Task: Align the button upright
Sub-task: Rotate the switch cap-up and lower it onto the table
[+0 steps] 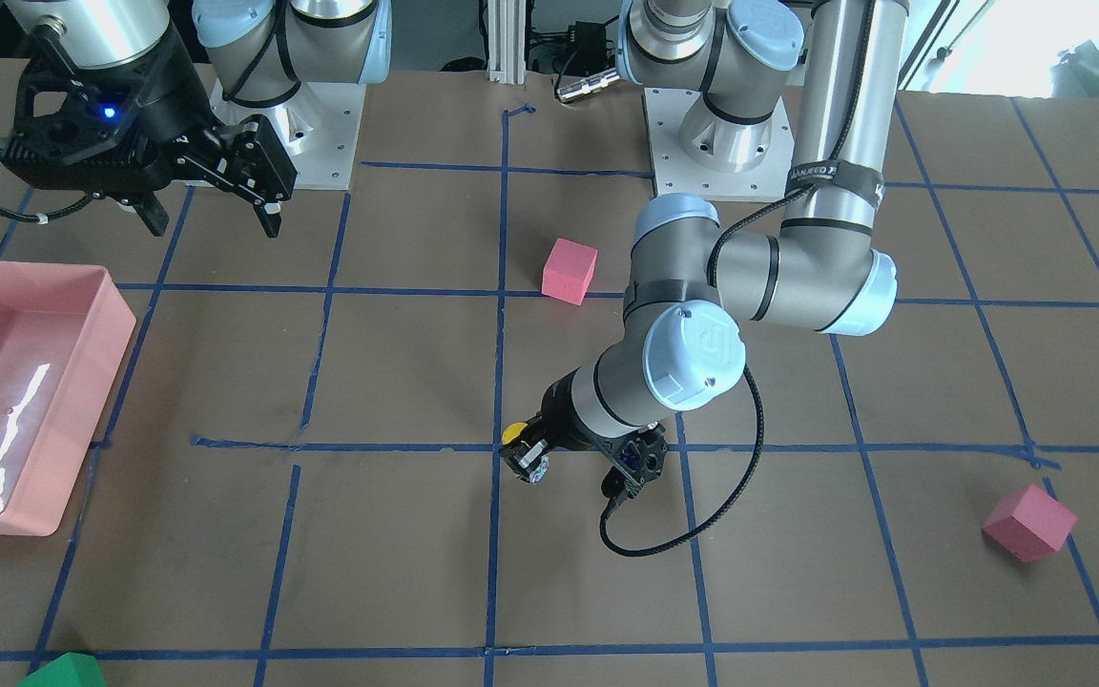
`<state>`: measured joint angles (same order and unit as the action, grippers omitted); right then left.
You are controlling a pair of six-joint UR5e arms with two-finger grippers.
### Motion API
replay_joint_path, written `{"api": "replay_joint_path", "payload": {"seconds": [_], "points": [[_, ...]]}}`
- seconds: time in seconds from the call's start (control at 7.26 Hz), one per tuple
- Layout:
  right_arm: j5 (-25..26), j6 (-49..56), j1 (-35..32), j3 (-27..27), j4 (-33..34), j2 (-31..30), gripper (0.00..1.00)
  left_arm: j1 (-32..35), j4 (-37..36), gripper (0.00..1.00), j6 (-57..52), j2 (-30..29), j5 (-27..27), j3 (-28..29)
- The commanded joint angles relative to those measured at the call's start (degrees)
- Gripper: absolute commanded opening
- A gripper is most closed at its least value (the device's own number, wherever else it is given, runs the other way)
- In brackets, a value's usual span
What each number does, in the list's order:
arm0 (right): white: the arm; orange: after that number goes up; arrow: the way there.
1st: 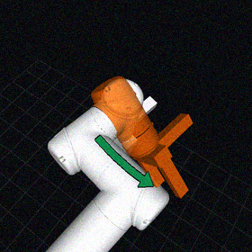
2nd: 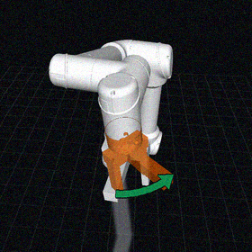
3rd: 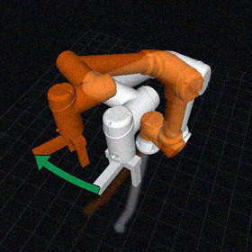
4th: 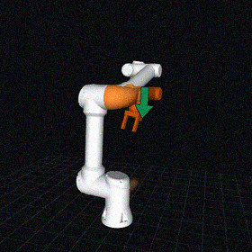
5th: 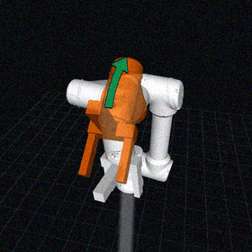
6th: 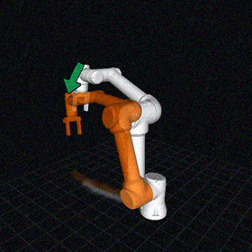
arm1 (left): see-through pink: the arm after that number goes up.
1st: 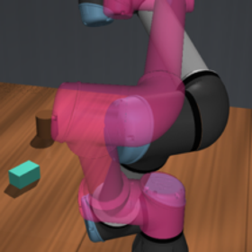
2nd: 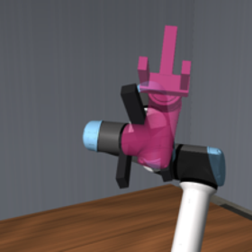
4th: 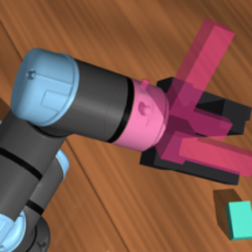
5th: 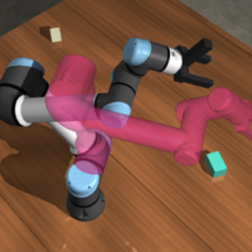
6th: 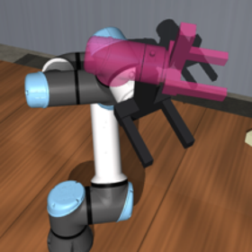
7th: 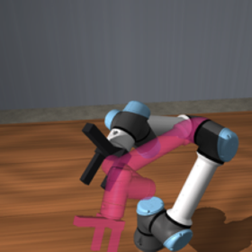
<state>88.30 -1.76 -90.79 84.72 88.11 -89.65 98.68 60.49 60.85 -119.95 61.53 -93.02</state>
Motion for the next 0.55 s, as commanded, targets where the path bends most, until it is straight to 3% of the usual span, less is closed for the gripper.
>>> {"api": "replay_joint_path", "payload": {"seconds": [0.0, 0.14, 0.41], "points": [[0.03, 0.0, 0.0, 0.0, 0.04, 0.0, 1.0, -1.56, 0.24, 0.0, 4.6, -1.16, -6.32, 0.12], [0.03, 0.0, 0.0, 0.0, -0.05, 0.0, 1.0, -3.56, 0.15, 0.0, 6.71, -0.56, -14.86, -0.84], [0.03, 0.0, 0.0, 0.0, -0.05, 0.0, 1.0, -4.2, 0.07, 0.0, 6.03, -1.33, -16.08, -3.03]]}}
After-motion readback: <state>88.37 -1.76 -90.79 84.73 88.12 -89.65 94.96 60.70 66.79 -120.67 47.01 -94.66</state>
